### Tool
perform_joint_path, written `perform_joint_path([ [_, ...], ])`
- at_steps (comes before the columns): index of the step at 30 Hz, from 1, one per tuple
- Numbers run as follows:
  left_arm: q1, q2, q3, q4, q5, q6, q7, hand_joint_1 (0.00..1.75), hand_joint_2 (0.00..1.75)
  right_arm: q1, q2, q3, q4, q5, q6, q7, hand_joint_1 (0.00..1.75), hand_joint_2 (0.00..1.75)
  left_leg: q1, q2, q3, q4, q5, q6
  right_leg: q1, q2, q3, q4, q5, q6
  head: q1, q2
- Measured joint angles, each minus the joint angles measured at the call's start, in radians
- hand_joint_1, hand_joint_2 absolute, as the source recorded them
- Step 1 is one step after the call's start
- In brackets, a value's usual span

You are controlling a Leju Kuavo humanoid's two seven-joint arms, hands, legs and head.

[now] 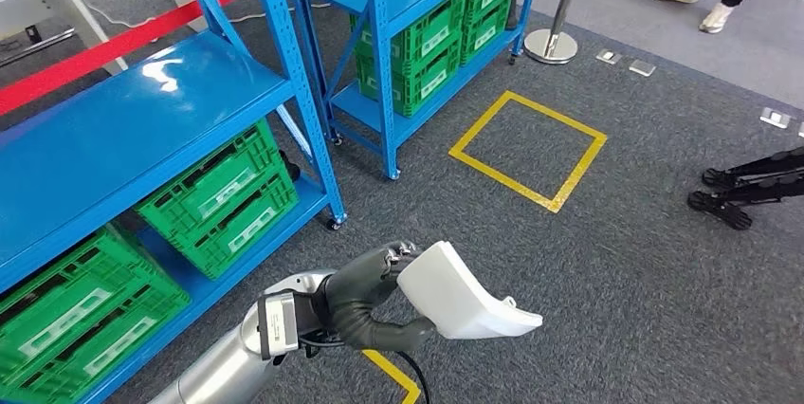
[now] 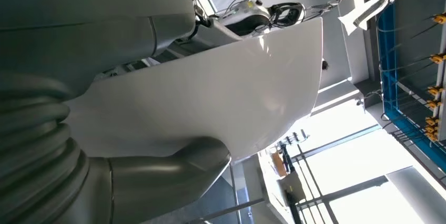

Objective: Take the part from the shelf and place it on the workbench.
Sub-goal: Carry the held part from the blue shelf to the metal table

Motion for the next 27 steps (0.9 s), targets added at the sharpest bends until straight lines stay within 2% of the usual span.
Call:
perform_joint_path([
  [1, 0.002, 0.001, 0.0, 0.0, 0.002, 0.0, 0.003, 1.75, 1.75, -0.001, -0.001, 0.0, 0.0, 0.0, 0.0, -0.002, 0.0, 0.0, 0.001, -0.017, -0.035, 0.073, -0.032, -0.002, 0.0, 0.012, -0.001, 0.0, 0.0, -0.002, -0.002, 0.0],
  [2, 0.003, 0.001, -0.001, 0.0, 0.002, 0.0, 0.005, 1.75, 1.75, -0.001, -0.002, 0.0, 0.0, 0.0, -0.001, -0.004, 0.0, 0.0, 0.001, -0.024, -0.065, 0.134, -0.051, -0.003, 0.0, 0.025, -0.001, 0.0, 0.0, -0.002, -0.002, 0.0],
  [3, 0.004, 0.002, -0.002, 0.0, 0.003, 0.0, 0.005, 1.75, 1.75, -0.001, -0.003, 0.0, 0.0, 0.0, -0.001, -0.004, 0.0, 0.0, 0.002, -0.026, -0.081, 0.16, -0.049, -0.003, 0.0, 0.039, -0.001, 0.001, 0.0, -0.002, -0.003, 0.0],
  [4, 0.005, 0.002, -0.002, -0.001, 0.003, 0.0, 0.005, 1.75, 1.75, 0.0, -0.003, 0.0, 0.0, 0.0, -0.001, -0.004, 0.0, 0.0, 0.004, -0.028, -0.077, 0.147, -0.026, -0.003, -0.001, 0.053, 0.0, 0.001, 0.0, -0.002, -0.004, 0.0],
  [5, 0.005, 0.002, -0.003, -0.001, 0.004, 0.0, 0.006, 1.75, 1.75, 0.0, -0.004, 0.0, 0.0, 0.0, -0.001, -0.004, 0.0, 0.0, 0.006, -0.034, -0.057, 0.097, 0.011, -0.003, -0.001, 0.067, 0.001, 0.002, 0.0, -0.001, -0.004, 0.0],
  [6, 0.004, 0.002, -0.004, -0.002, 0.005, 0.0, 0.008, 1.75, 1.75, 0.0, -0.004, 0.0, 0.0, 0.0, -0.001, -0.006, 0.0, 0.0, 0.009, -0.05, -0.025, 0.023, 0.051, -0.001, -0.002, 0.081, 0.002, 0.003, 0.0, 0.002, -0.005, 0.0],
  [7, 0.004, 0.002, -0.005, -0.003, 0.006, 0.0, 0.01, 1.75, 1.75, -0.001, -0.004, 0.0, 0.0, -0.002, -0.001, -0.009, 0.0, 0.0, 0.013, -0.07, 0.004, -0.045, 0.078, 0.001, -0.001, 0.094, 0.001, 0.005, 0.0, 0.006, -0.005, 0.0],
  [9, 0.004, 0.002, -0.007, -0.007, 0.008, -0.001, 0.019, 1.75, 1.75, -0.001, -0.005, 0.0, 0.0, -0.005, -0.001, -0.02, 0.0, 0.0, 0.014, -0.099, 0.036, -0.119, 0.097, 0.01, -0.003, 0.117, -0.007, 0.007, 0.002, 0.021, -0.006, 0.0],
  [11, 0.004, -0.001, -0.008, -0.013, 0.008, -0.006, 0.029, 1.75, 1.75, 0.004, -0.007, 0.0, 0.0, -0.009, 0.0, -0.034, 0.0, 0.0, 0.01, -0.088, 0.038, -0.123, 0.097, 0.023, -0.007, 0.135, -0.013, 0.002, 0.008, 0.038, -0.006, 0.0],
  [12, 0.004, -0.003, -0.008, -0.016, 0.006, -0.009, 0.034, 1.75, 1.75, 0.007, -0.008, 0.0, 0.0, -0.009, 0.001, -0.041, 0.0, 0.0, 0.01, -0.078, 0.039, -0.127, 0.1, 0.031, -0.008, 0.127, -0.016, 0.005, 0.007, 0.043, -0.005, 0.0],
  [14, 0.004, -0.007, -0.008, -0.023, 0.002, -0.014, 0.043, 1.75, 1.75, 0.007, -0.009, 0.001, 0.0, -0.008, 0.002, -0.051, 0.0, 0.0, 0.011, -0.054, 0.042, -0.134, 0.105, 0.044, -0.005, 0.079, -0.042, 0.059, -0.025, 0.051, 0.0, 0.0],
  [15, 0.004, -0.008, -0.008, -0.025, 0.0, -0.016, 0.046, 1.75, 1.75, 0.004, -0.01, 0.001, 0.0, -0.007, 0.002, -0.054, 0.0, 0.0, 0.01, -0.041, 0.042, -0.135, 0.106, 0.047, -0.003, 0.048, -0.07, 0.117, -0.056, 0.053, 0.003, 0.0],
  [16, 0.005, -0.009, -0.008, -0.025, -0.002, -0.017, 0.049, 1.75, 1.75, 0.001, -0.01, 0.001, 0.0, -0.005, 0.001, -0.054, 0.0, 0.0, 0.008, -0.027, 0.041, -0.135, 0.105, 0.05, -0.002, 0.03, -0.104, 0.188, -0.09, 0.055, 0.005, 0.0],
  [17, 0.006, -0.008, -0.009, -0.025, -0.004, -0.018, 0.051, 1.75, 1.75, -0.001, -0.01, 0.002, 0.0, -0.003, 0.001, -0.053, 0.0, 0.0, 0.006, -0.013, 0.041, -0.135, 0.104, 0.052, -0.002, 0.022, -0.133, 0.251, -0.114, 0.057, 0.006, 0.0],
  [18, 0.007, -0.008, -0.01, -0.026, -0.005, -0.018, 0.053, 1.75, 1.75, -0.001, -0.01, 0.002, 0.0, -0.001, 0.002, -0.05, 0.0, 0.0, 0.004, 0.001, 0.041, -0.134, 0.103, 0.053, -0.003, 0.019, -0.149, 0.285, -0.121, 0.057, 0.006, 0.0],
  [19, 0.008, -0.008, -0.01, -0.026, -0.008, -0.018, 0.055, 1.75, 1.75, 0.0, -0.01, 0.003, 0.0, 0.001, 0.002, -0.047, 0.0, 0.0, 0.003, 0.013, 0.041, -0.134, 0.102, 0.053, -0.002, 0.016, -0.144, 0.281, -0.11, 0.057, 0.007, 0.0],
  [20, 0.008, -0.008, -0.011, -0.028, -0.01, -0.018, 0.057, 1.75, 1.75, 0.0, -0.01, 0.004, 0.0, 0.002, 0.002, -0.044, 0.0, 0.0, 0.003, 0.025, 0.041, -0.133, 0.101, 0.053, -0.002, 0.012, -0.121, 0.242, -0.087, 0.055, 0.007, 0.0],
  [22, 0.007, -0.008, -0.011, -0.034, -0.015, -0.016, 0.063, 1.75, 1.75, -0.001, -0.011, 0.005, 0.0, 0.004, 0.002, -0.039, 0.0, 0.0, -0.001, 0.045, 0.044, -0.13, 0.096, 0.048, 0.004, -0.022, -0.039, 0.1, -0.033, 0.046, 0.008, 0.0],
  [24, 0.007, -0.008, -0.011, -0.041, -0.02, -0.012, 0.07, 1.75, 1.75, -0.003, -0.012, 0.008, 0.0, 0.009, 0.001, -0.038, 0.0, 0.0, -0.006, 0.063, 0.046, -0.129, 0.091, 0.04, 0.011, -0.048, 0.006, 0.014, -0.01, 0.032, 0.008, 0.0],
  [27, 0.007, -0.006, -0.012, -0.049, -0.025, -0.009, 0.077, 1.75, 1.75, -0.003, -0.012, 0.012, 0.0, 0.017, 0.001, -0.039, 0.0, 0.0, -0.006, 0.082, 0.051, -0.131, 0.088, 0.024, 0.012, -0.024, 0.003, 0.003, -0.006, 0.014, 0.006, 0.0],
])
